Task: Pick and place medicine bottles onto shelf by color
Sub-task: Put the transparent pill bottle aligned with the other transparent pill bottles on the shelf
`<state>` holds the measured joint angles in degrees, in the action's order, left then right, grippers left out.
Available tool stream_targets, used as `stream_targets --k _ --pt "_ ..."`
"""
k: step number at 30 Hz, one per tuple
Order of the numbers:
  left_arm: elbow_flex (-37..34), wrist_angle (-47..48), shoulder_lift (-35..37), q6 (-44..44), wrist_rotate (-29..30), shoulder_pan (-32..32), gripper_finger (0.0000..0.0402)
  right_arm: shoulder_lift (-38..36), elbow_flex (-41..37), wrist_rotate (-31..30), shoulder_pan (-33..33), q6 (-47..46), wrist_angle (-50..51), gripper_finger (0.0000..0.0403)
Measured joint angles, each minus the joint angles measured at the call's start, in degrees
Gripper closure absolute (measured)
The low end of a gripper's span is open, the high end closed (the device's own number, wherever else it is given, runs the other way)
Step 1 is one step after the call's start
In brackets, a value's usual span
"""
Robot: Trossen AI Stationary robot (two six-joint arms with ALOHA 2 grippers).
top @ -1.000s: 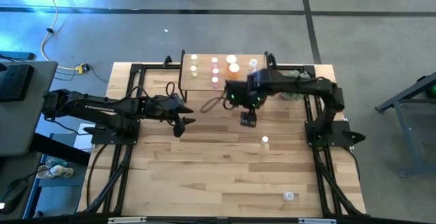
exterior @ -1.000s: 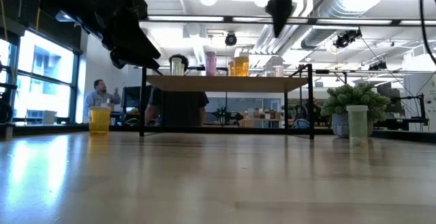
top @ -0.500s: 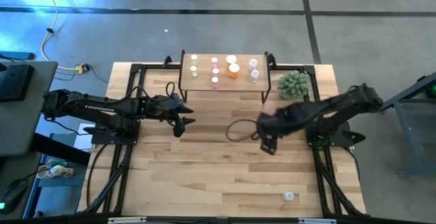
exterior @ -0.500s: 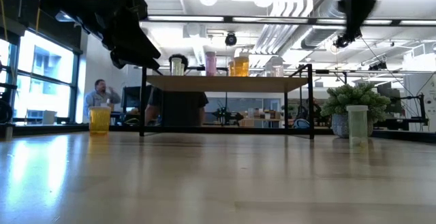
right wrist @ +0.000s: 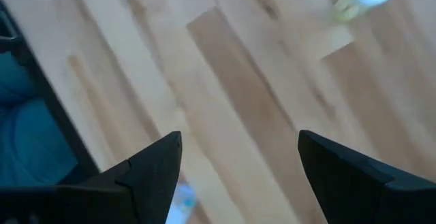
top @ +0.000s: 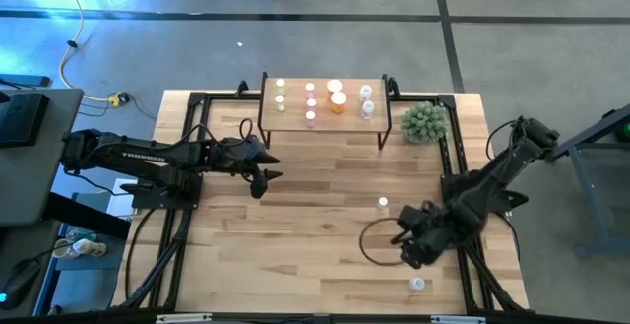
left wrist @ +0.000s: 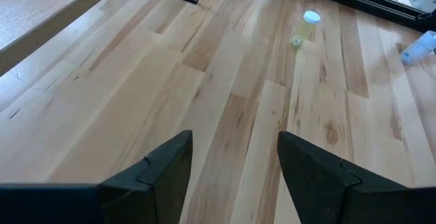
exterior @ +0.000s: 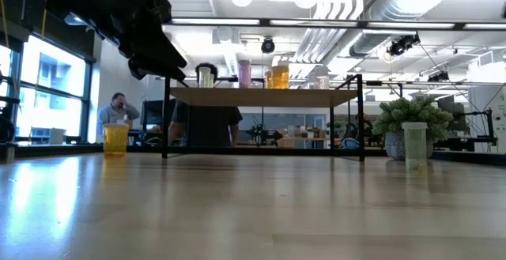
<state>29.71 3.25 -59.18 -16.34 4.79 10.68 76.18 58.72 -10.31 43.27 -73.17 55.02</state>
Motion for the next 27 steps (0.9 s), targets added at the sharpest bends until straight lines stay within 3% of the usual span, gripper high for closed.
stream_targets --k 8,14,27 --pt "0.0 -0.1 0.0 0.0 0.3 0.0 0.0195 0.1 -2.7 -4.6 10.6 -11.5 -6.1 0.0119" --pt "0.0 -0.1 0.0 -0.2 0.4 0.0 0.0195 3.9 -2.8 -7.3 16.4 -11.7 -12.3 0.0119" --pt "0.0 -0.1 0.0 -0.2 0.4 0.0 0.0195 12.1 -0.7 -7.3 21.9 -11.9 -13.4 0.0119"
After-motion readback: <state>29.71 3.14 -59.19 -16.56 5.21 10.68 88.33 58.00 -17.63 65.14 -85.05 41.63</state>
